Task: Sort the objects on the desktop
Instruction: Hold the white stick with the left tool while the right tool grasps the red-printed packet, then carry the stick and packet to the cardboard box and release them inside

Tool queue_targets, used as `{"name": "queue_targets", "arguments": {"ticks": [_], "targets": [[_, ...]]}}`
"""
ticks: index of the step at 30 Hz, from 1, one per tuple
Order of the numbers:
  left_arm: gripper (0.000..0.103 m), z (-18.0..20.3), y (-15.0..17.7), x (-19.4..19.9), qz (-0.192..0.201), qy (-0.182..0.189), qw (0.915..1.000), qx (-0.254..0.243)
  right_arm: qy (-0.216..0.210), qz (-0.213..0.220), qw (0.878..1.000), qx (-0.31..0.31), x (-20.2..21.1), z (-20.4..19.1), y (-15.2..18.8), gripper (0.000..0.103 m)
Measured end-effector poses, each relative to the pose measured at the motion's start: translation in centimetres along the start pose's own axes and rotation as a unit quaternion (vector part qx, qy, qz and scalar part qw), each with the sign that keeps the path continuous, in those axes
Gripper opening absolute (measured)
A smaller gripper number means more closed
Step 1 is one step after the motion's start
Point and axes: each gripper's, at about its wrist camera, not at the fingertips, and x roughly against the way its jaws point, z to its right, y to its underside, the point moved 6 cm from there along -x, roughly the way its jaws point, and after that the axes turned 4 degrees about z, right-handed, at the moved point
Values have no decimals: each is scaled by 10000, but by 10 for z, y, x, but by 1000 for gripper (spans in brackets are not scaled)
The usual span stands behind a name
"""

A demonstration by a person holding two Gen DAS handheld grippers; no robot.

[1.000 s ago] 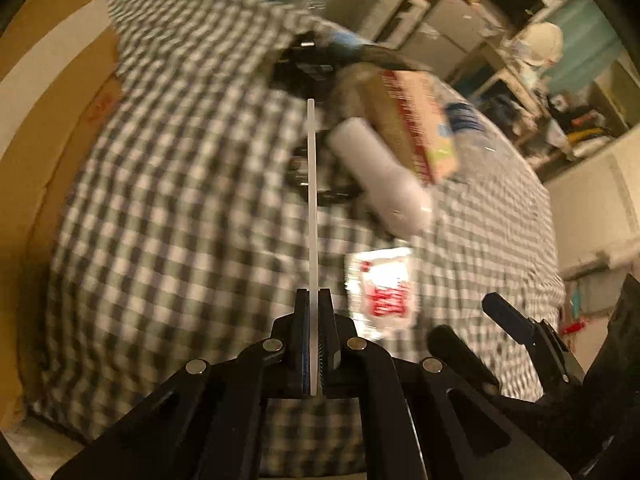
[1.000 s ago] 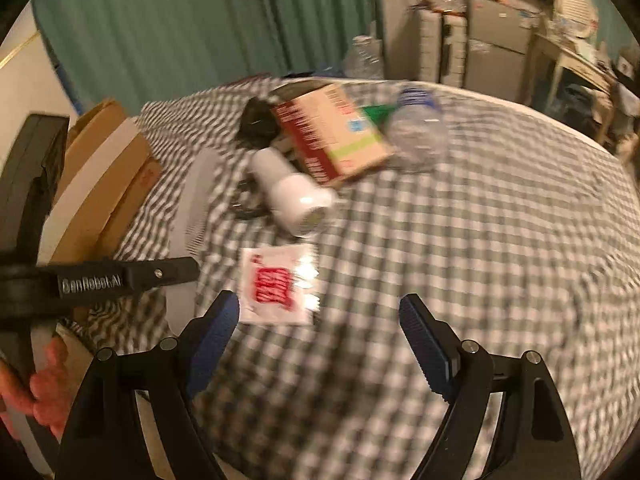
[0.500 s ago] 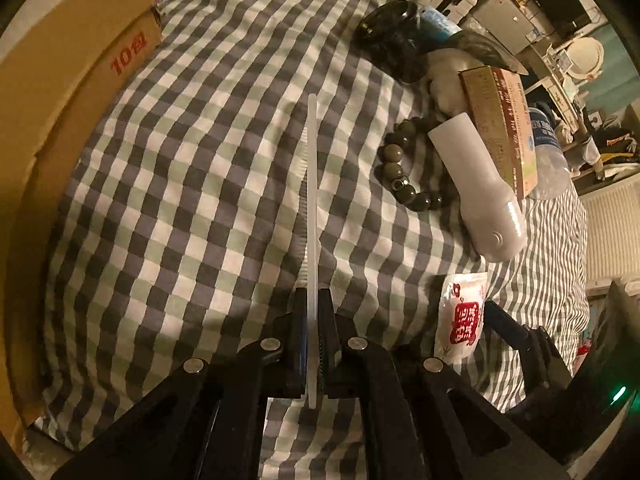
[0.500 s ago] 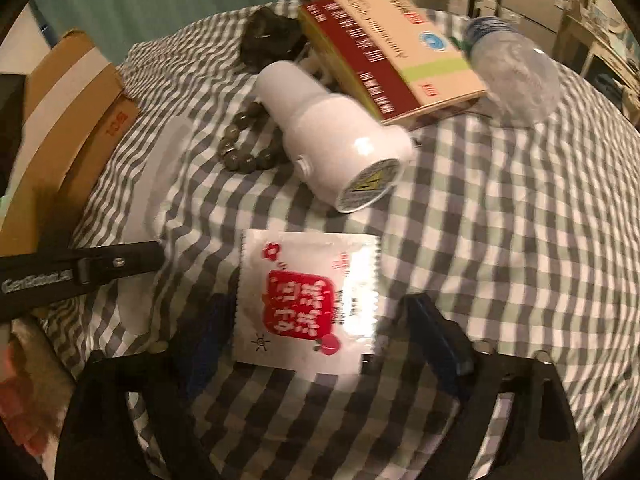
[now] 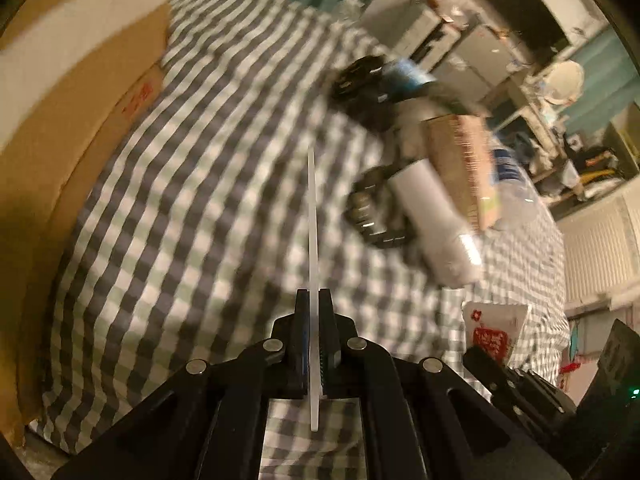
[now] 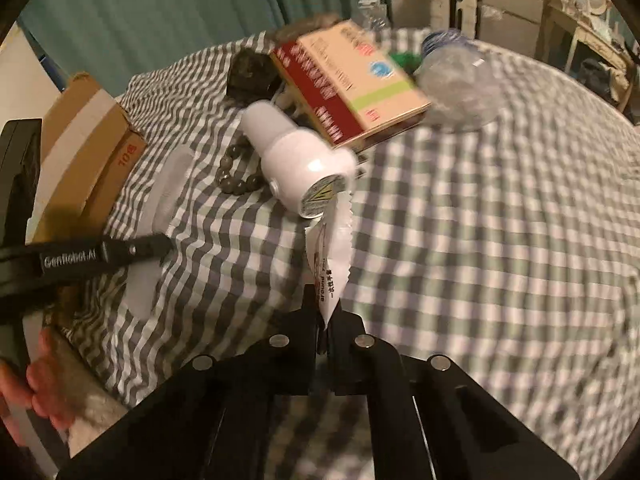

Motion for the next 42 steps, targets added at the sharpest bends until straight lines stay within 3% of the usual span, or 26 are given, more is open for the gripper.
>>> {"name": "queue_targets", "arguments": {"ticks": [7, 16, 25, 29, 35, 39, 42], "targets": [[4, 27, 2, 19, 519, -171, 9972, -506, -64, 202, 9993, -322, 49, 23, 16, 4], [3, 34, 9, 60, 914, 83, 9956, -164, 127, 112, 9993, -338, 97, 22, 52, 4], [3, 35, 23, 154, 1283, 802, 9883, -167, 108, 436, 9989, 131, 148, -38, 34, 4], [3, 24, 20, 192, 1522, 924, 9838, -226, 68, 553, 9975, 434, 165, -70, 28, 4], [3, -4, 11, 225, 1558, 941, 9833, -51, -99, 606, 9968, 511, 176, -103, 23, 4], [3, -35, -17, 259, 1843, 472, 9813, -282, -238, 642, 9950, 728, 176, -145, 2, 4], [3, -71, -43, 281, 1998, 8, 9794, -291, -626, 723, 9920, 819, 168, -194, -22, 4]]}}
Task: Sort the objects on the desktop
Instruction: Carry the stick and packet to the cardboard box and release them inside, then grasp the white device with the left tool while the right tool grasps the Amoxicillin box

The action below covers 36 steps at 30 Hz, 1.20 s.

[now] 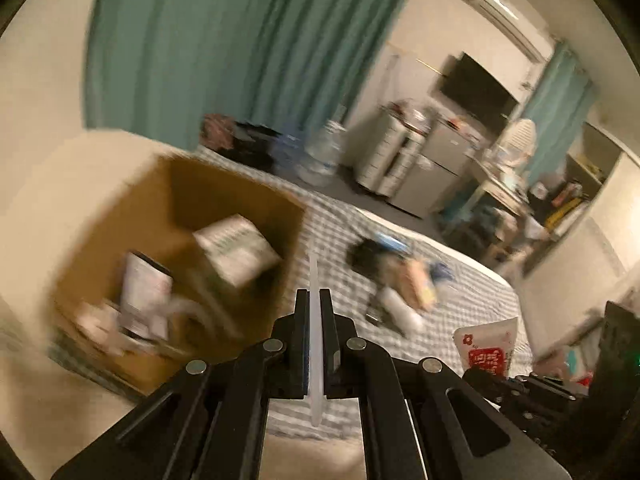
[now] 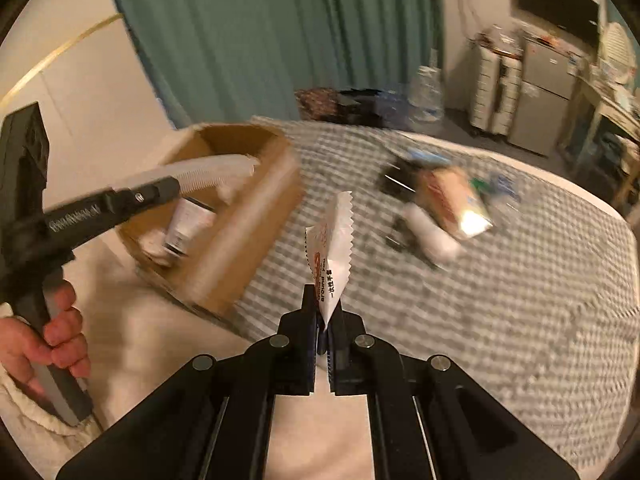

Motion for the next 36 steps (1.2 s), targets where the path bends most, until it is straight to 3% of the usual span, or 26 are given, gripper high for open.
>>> {"name": "queue_targets", "arguments": {"ticks": [6, 9, 10, 12, 13, 14, 15, 16, 17, 19, 23, 26, 29, 33, 36], "targets": [[3, -76, -19, -19, -228, -960, 9951, -91, -900, -211, 9956, 168, -72, -97, -41, 4], [3, -100, -13, -41, -541, -1003, 9935, 52, -1156, -640, 9912, 108, -108, -124, -40, 5], [3, -105, -11, -46, -610, -974, 9933, 111, -1122, -666, 9913, 149, -117, -128, -40, 9], [6, -113, -7, -56, -725, -1042, 9919, 108, -1039, -645, 9924, 115, -125, -128, -41, 34], [11, -115, -5, -59, -790, -1095, 9908, 60, -957, -622, 9934, 87, -127, -126, -41, 59], [26, -117, -2, -63, -866, -1130, 9898, 31, -843, -497, 9952, 56, -124, -121, -43, 71], [57, -119, 0, -64, -948, -1158, 9887, 58, -803, -395, 9960, 35, -121, -117, -46, 71], [71, -120, 0, -64, -992, -1229, 9874, 90, -770, -270, 9967, -4, -114, -110, -47, 71], [80, -122, -1, -62, -964, -1314, 9866, 105, -772, -162, 9969, -67, -105, -102, -48, 71], [81, -117, -6, -55, -806, -1441, 9863, 57, -625, -28, 9980, -111, -89, -83, -50, 71], [85, -90, -16, -39, -662, -1538, 9858, -112, 126, 417, 9990, 116, -40, -30, -49, 71], [103, -34, -20, -22, -243, -1491, 9877, -408, 677, 710, 9949, 225, 6, 17, -43, 71], [103, 17, -16, -15, 107, -1531, 9871, -461, 1261, 1025, 9865, 215, 49, 67, -35, 75], [103, 99, 17, -40, 194, -1077, 9935, -324, 1933, 1418, 9708, -35, 95, 133, -19, 84], [103, 139, 49, -73, 173, -997, 9944, -310, 2015, 1579, 9655, -470, 104, 178, 3, 85]]}}
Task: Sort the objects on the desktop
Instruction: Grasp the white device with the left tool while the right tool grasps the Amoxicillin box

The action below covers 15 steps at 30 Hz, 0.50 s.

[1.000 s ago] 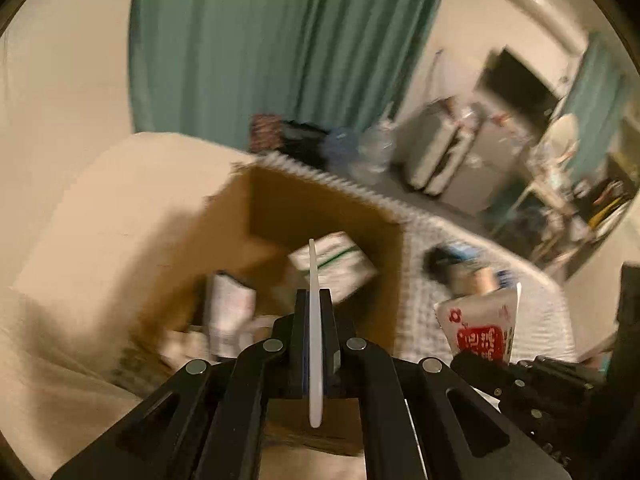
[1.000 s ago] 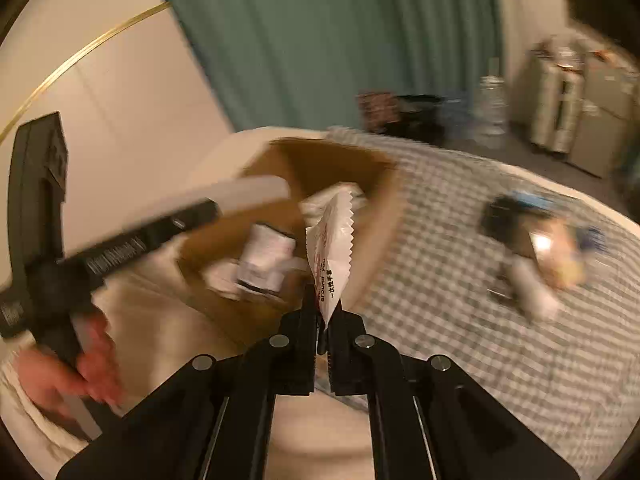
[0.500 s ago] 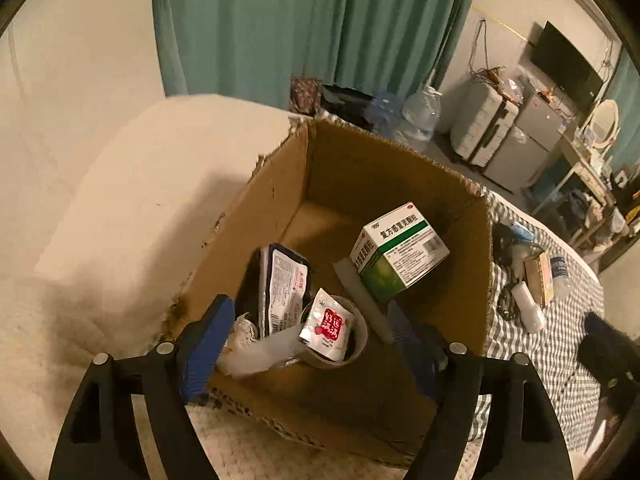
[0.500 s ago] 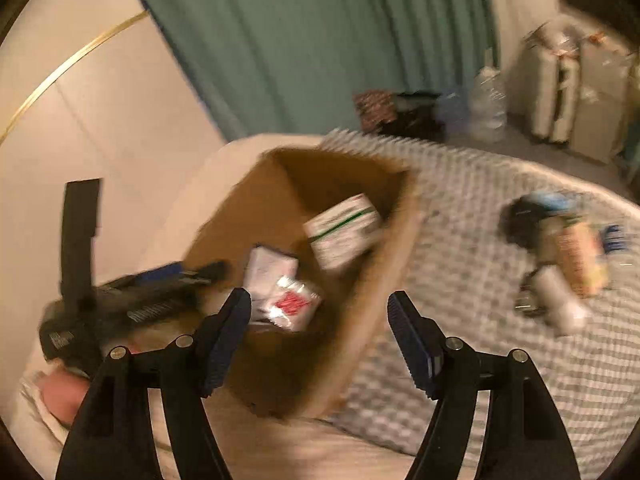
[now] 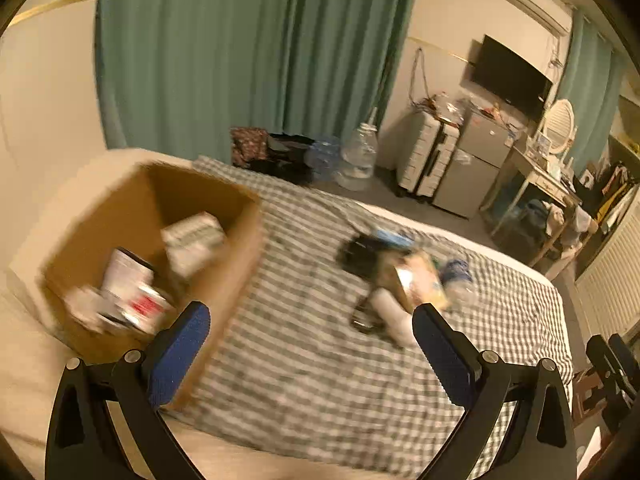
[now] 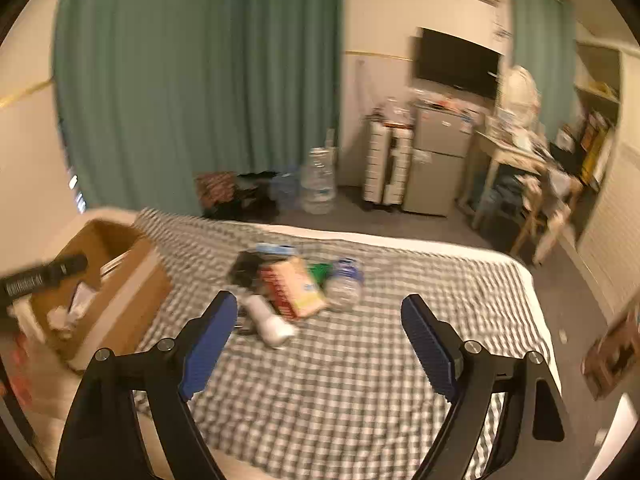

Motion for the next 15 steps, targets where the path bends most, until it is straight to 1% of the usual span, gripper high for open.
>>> {"name": "queue_targets", "arguments": {"ticks": [1, 2, 4, 6, 7, 8, 11, 12, 14, 15], "targets": [[103, 13, 10, -9, -38, 15, 10000, -22, -12, -11, 9999, -121, -6, 12, 8, 85], [103, 31, 27, -27, -159, -1, 9999, -66, 35, -105, 9997, -201, -17, 25, 16, 85], [103, 49, 47, -51, -361, -110, 9992, -164, 165, -261, 9993, -195, -37, 43, 30, 85], [103, 63, 68, -84, -576, -288, 9978, -161, 99, -449, 9987, -224, -59, 55, 48, 85], [103, 67, 75, -98, -685, -301, 9971, -112, 26, -560, 9980, -285, -69, 62, 55, 85], [103, 72, 83, -119, -868, -261, 9959, 17, -55, -660, 9972, -354, -81, 67, 62, 85], [103, 75, 95, -157, -1155, -238, 9925, 329, -238, -716, 9961, -461, -105, 78, 76, 85], [103, 79, 98, -171, -1215, -138, 9912, 511, -281, -731, 9955, -532, -112, 80, 79, 85], [103, 83, 102, -190, -1278, -3, 9893, 697, -459, -909, 9922, -722, -130, 85, 89, 85], [101, 84, 101, -201, -1301, 47, 9886, 762, -500, -945, 9912, -783, -134, 85, 95, 85]]}}
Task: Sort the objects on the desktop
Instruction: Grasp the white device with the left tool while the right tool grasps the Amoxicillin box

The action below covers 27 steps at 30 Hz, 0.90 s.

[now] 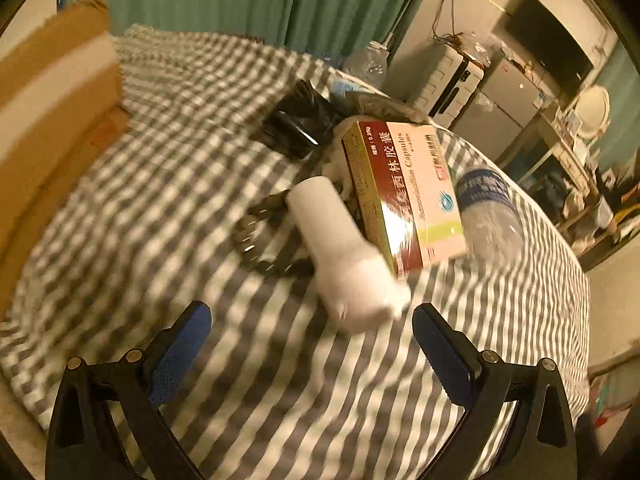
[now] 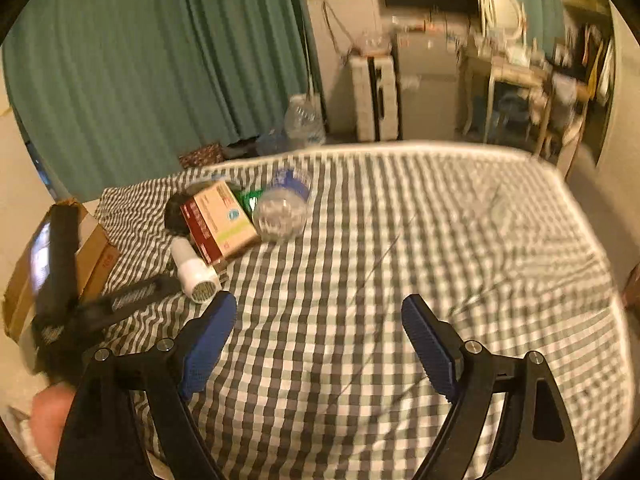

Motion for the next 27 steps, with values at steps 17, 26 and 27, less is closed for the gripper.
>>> {"name": "queue_targets", "arguments": {"ticks": [17, 26, 27], "targets": [[52, -37, -20, 46, -585, 874, 9936, -408, -246, -283, 9981, 493, -34, -36, 25, 85], [52, -100, -12, 36, -762, 21, 9950, -640, -754, -459, 9910, 1011, -78, -100, 12, 85], [52, -96, -13, 39, -684, 13, 9943, -818, -745, -490, 9905, 1043, -86, -103, 11, 85]]}}
